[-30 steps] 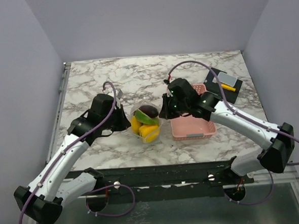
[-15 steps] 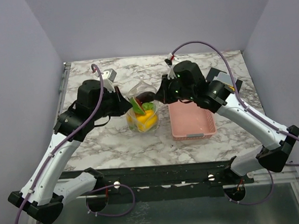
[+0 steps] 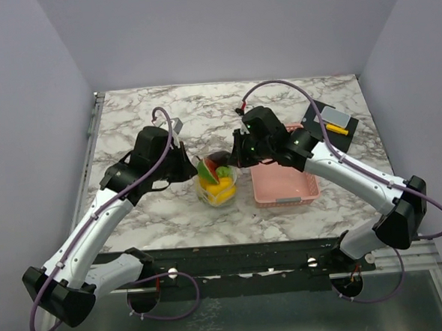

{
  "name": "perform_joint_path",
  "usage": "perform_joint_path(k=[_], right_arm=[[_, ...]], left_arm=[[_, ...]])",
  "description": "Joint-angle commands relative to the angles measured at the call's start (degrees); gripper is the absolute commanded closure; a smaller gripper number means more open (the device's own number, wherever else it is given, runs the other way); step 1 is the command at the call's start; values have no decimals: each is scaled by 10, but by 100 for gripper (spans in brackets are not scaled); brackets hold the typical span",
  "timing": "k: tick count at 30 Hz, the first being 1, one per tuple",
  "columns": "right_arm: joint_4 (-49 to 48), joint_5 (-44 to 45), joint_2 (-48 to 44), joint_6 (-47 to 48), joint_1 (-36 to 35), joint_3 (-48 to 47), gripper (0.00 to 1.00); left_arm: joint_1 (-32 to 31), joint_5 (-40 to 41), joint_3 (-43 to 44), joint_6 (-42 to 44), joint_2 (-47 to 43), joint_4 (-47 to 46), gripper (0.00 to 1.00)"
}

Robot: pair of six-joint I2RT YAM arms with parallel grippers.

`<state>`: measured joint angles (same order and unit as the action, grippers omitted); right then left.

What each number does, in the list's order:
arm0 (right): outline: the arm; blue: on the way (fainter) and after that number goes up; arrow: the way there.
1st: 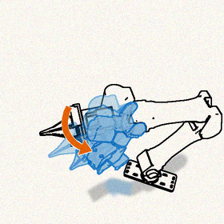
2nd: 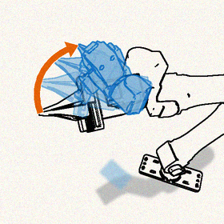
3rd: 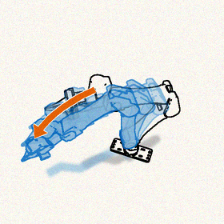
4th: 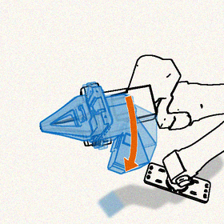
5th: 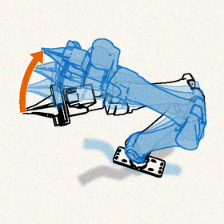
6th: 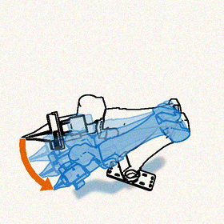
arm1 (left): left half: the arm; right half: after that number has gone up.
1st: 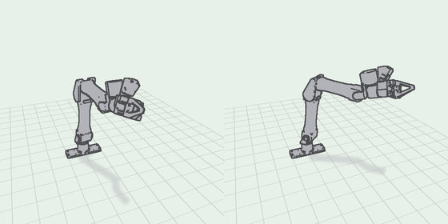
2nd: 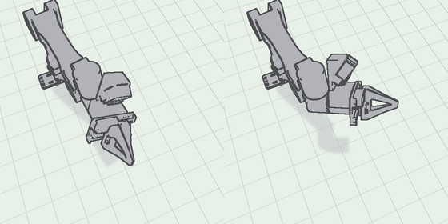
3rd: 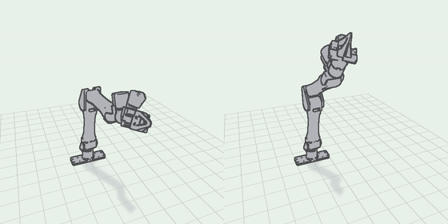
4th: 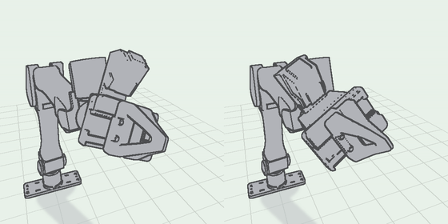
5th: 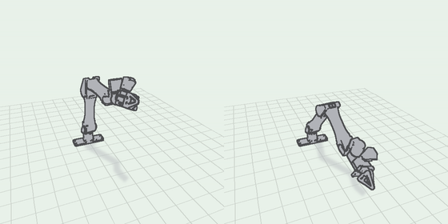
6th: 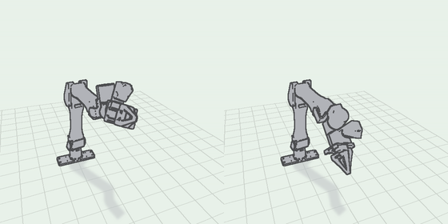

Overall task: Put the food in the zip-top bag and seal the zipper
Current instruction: Adjust the zipper food storage bag at the center of the board.

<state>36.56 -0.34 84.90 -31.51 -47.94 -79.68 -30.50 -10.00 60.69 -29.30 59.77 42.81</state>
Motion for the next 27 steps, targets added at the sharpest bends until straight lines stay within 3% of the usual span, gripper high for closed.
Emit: perform_joint_path(k=[1,15,27], right_arm=[[-8,-12,-22,-6,-3,-33,99],[-39,0,-90,-85,-15,17,99],[-88,100,-135,-194,-83,112,99]], left_arm=[[-3,3,66,17,-7,-1,100],[-3,-9,120,64,33,21,100],[-3,3,162,104,73,29,100]])
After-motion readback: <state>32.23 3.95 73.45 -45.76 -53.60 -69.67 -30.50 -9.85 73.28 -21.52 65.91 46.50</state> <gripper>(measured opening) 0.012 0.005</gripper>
